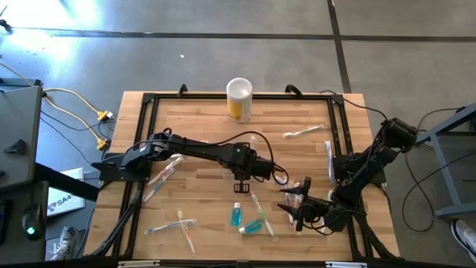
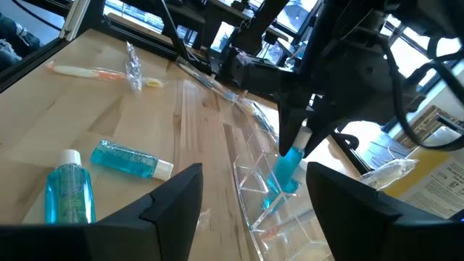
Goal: Pick & Place toothbrushing station
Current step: Put the blue mouthwash into the middle part of the transparent organizer, then put the blue toothbrush into the left part of the transparent organizer
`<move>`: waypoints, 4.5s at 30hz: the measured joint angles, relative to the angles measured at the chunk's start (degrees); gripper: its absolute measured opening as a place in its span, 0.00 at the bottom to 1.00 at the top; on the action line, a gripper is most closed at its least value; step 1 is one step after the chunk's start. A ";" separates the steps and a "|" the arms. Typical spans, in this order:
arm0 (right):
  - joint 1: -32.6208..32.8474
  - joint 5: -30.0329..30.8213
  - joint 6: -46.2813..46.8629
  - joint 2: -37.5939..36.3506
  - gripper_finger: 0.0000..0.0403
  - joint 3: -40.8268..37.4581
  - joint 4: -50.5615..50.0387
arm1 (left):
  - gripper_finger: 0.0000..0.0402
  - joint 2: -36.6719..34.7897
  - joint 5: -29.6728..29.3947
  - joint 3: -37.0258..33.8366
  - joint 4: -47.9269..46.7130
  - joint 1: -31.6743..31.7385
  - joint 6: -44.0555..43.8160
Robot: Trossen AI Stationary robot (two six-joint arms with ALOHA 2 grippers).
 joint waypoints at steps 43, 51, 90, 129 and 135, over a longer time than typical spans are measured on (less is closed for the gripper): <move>-1.11 -2.96 2.85 0.00 0.59 0.01 -2.39 | 0.22 4.66 2.09 0.02 -2.95 2.23 -0.03; -1.11 -3.01 2.85 0.00 0.59 -0.01 -2.37 | 0.30 4.63 -0.29 0.02 -2.81 2.21 -0.25; -1.11 -3.01 3.07 0.00 0.59 -0.02 -2.94 | 0.43 4.61 0.32 8.52 -7.10 0.67 -1.56; -0.96 -5.99 7.70 0.02 0.59 -0.02 -6.44 | 0.42 -16.98 -3.20 -8.52 -13.87 -6.45 -13.14; -0.96 -6.00 7.83 0.02 0.59 -0.02 -6.31 | 0.42 -29.56 -4.04 -28.59 -13.59 -2.69 -22.22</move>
